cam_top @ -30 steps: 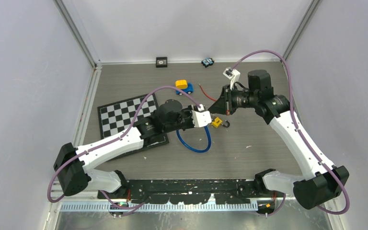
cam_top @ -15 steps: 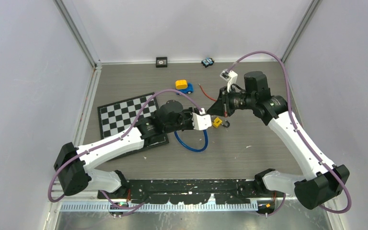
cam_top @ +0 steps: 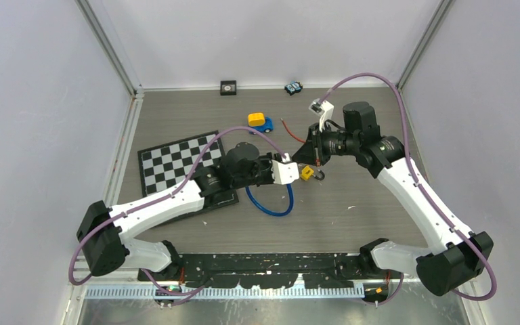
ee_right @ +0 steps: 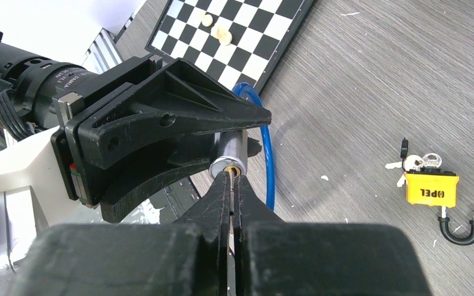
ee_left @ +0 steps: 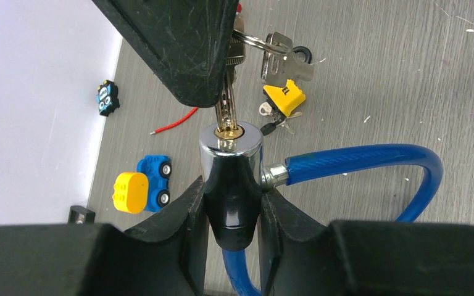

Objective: Unlock with the key

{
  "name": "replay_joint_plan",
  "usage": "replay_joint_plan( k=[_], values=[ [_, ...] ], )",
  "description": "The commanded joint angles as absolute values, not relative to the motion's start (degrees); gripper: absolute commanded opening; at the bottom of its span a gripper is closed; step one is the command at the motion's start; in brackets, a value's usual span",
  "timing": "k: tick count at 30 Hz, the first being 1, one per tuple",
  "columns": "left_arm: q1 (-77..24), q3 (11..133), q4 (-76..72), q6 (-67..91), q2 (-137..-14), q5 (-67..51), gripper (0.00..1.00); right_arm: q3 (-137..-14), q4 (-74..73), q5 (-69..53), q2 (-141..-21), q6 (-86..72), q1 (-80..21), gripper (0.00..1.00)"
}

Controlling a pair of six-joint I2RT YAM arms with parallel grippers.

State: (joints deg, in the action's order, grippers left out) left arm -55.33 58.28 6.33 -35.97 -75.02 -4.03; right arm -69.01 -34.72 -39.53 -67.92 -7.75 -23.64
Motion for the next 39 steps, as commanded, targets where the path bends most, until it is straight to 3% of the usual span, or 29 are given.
replay_joint_plan(
  k=[1,39],
  values=[
    [-56.5,58.8,-0.4,-34.7,-74.2,-7.1,0.0,-68.7,-29.6,-40.2,-67.9,-8.5,-24.4,0.0],
    [-56.4,56.9,-2.2,-34.6,-72.5,-3.7,0.0,-67.4,-34.1,-39.8,-66.8,-4.8,-24.2,0.0]
  ],
)
